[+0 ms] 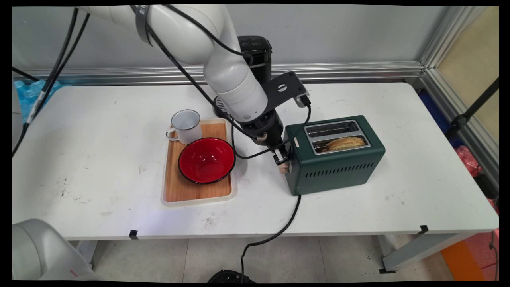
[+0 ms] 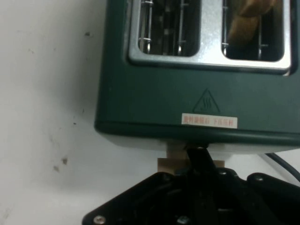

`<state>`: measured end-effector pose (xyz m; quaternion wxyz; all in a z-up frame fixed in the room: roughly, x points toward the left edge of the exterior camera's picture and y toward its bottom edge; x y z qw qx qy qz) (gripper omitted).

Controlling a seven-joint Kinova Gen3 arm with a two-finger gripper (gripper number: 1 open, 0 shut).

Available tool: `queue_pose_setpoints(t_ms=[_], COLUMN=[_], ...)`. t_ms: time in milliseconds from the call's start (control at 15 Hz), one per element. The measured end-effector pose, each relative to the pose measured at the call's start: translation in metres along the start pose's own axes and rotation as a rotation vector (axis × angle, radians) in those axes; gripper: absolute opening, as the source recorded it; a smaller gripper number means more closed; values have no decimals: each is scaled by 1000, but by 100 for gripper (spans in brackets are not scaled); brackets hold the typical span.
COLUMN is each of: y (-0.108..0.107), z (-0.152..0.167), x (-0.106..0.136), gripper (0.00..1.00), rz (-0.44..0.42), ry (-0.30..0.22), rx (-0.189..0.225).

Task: Press the toaster switch

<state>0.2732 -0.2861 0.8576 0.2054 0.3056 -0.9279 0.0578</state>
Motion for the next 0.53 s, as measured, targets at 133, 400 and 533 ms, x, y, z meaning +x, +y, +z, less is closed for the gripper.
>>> queue_pose_setpoints(t_ms=[133,400,533], y=[0,2,2], z=[2,4,4], x=[0,-1,-1], gripper=[0,0,0], rz=[0,2,4], ry=[-3,-9,-11], rx=[-2,-6,-6])
